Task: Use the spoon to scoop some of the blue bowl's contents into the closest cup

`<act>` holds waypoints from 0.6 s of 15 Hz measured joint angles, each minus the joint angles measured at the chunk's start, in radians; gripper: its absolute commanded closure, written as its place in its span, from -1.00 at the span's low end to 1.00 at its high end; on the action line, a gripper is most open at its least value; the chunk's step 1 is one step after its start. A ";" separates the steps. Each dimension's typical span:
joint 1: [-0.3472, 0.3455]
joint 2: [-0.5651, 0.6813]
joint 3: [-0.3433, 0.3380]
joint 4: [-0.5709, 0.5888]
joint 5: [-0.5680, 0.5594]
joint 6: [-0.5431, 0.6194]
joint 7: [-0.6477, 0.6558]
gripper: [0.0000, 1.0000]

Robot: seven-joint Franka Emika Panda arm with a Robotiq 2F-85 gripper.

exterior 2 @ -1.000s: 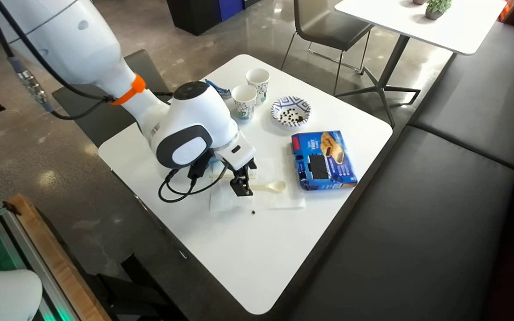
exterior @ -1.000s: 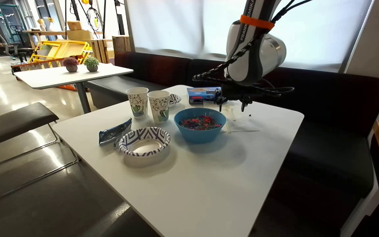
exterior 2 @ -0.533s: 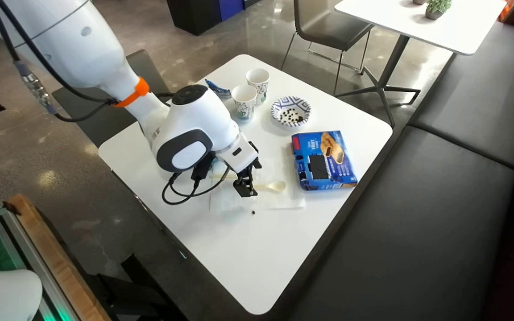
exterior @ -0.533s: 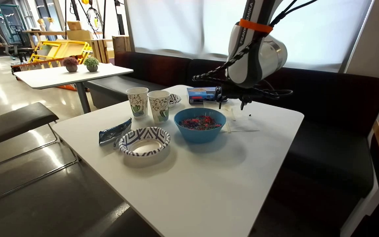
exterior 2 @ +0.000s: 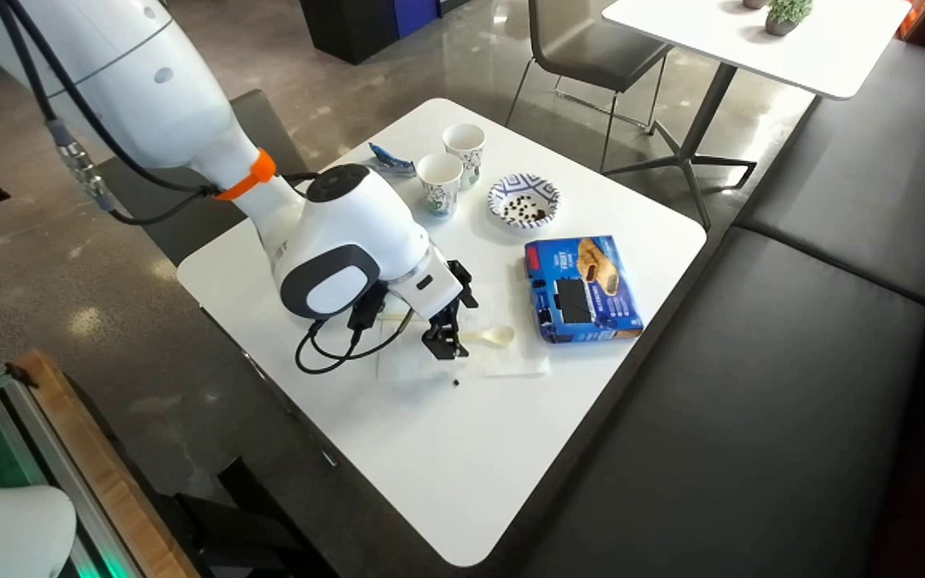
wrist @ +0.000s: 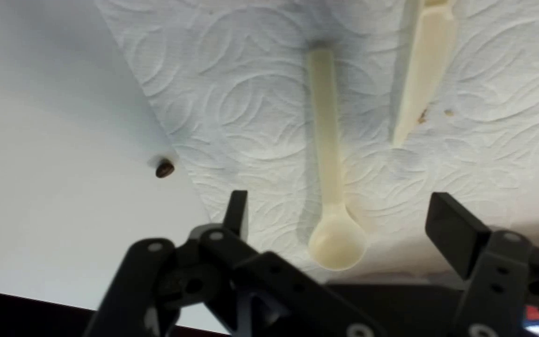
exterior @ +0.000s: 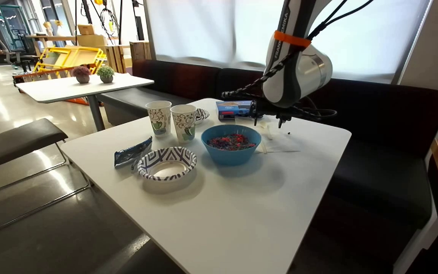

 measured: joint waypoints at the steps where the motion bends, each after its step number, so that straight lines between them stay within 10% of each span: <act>1: 0.007 0.006 -0.005 0.001 0.009 0.001 0.000 -0.75; 9: 0.110 0.068 -0.086 0.020 0.071 0.007 0.000 -0.55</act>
